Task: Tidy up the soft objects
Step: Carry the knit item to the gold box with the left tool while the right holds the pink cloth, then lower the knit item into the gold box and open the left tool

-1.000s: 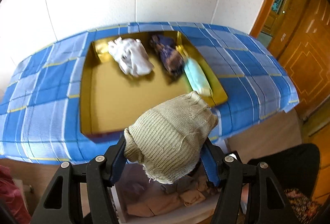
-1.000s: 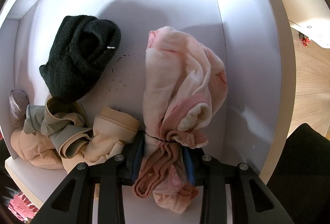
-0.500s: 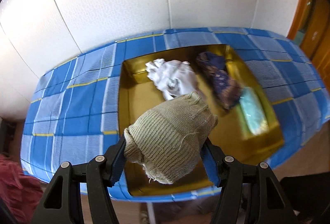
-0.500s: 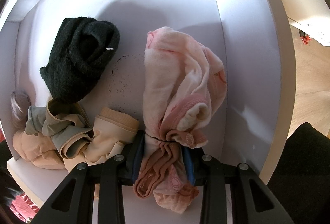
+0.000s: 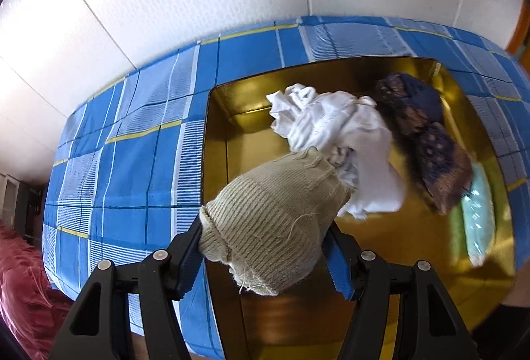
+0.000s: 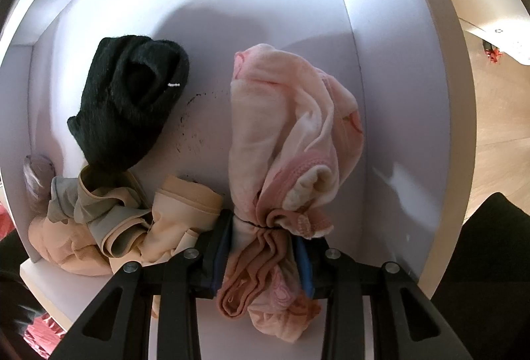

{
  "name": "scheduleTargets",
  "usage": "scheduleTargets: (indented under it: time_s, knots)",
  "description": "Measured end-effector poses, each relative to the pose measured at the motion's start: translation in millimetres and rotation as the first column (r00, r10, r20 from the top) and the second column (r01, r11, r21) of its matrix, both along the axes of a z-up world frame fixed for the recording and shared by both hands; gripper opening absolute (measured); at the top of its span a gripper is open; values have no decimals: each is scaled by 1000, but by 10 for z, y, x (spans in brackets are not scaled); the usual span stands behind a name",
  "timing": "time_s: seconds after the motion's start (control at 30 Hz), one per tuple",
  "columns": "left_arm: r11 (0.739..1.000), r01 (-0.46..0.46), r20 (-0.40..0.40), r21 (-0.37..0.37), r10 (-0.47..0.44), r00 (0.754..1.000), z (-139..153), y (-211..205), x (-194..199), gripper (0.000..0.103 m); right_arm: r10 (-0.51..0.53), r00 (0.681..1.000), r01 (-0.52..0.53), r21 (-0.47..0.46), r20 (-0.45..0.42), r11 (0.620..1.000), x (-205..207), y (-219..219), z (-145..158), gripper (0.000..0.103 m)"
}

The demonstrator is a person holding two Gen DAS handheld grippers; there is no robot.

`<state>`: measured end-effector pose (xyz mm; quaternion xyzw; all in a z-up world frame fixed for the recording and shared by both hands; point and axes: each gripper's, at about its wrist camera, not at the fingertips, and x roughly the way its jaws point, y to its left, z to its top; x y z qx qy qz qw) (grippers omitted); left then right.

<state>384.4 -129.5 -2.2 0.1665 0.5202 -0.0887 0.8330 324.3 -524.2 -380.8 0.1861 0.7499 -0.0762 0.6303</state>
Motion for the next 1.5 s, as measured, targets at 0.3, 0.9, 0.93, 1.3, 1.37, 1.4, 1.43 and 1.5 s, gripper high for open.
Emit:
scheduleTargets:
  time_s: [0.3, 0.9, 0.93, 1.3, 1.37, 1.4, 1.43, 1.5]
  knots:
    - [999, -31, -26, 15, 32, 999, -200, -38, 275, 65, -18, 1000, 18, 19, 0, 1000, 3, -75, -11, 35]
    - [994, -71, 23, -83, 73, 997, -158, -99, 530, 85, -23, 1000, 23, 26, 2, 999, 16, -91, -27, 35]
    - [994, -70, 33, -89, 73, 997, -133, -101, 517, 85, -23, 1000, 23, 26, 2, 999, 14, -99, -27, 35]
    - [983, -68, 168, -172, 97, 981, 295, 71, 267, 96, -17, 1000, 17, 23, 2, 1000, 14, -87, -31, 35]
    - [980, -66, 176, -187, 100, 979, 334, 134, 172, 96, -15, 1000, 15, 22, 3, 1000, 15, -81, -30, 35]
    - [979, -62, 175, -196, 98, 980, 344, 160, 130, 96, -15, 1000, 15, 22, 3, 1000, 12, -82, -30, 35]
    - [977, -57, 175, -204, 94, 980, 355, 192, 79, 96, -15, 1000, 14, 22, 3, 1000, 13, -80, -31, 35]
    - [978, -43, 183, -205, 81, 980, 366, 235, -23, 96, -12, 1000, 12, 21, 4, 1000, 9, -72, -31, 35]
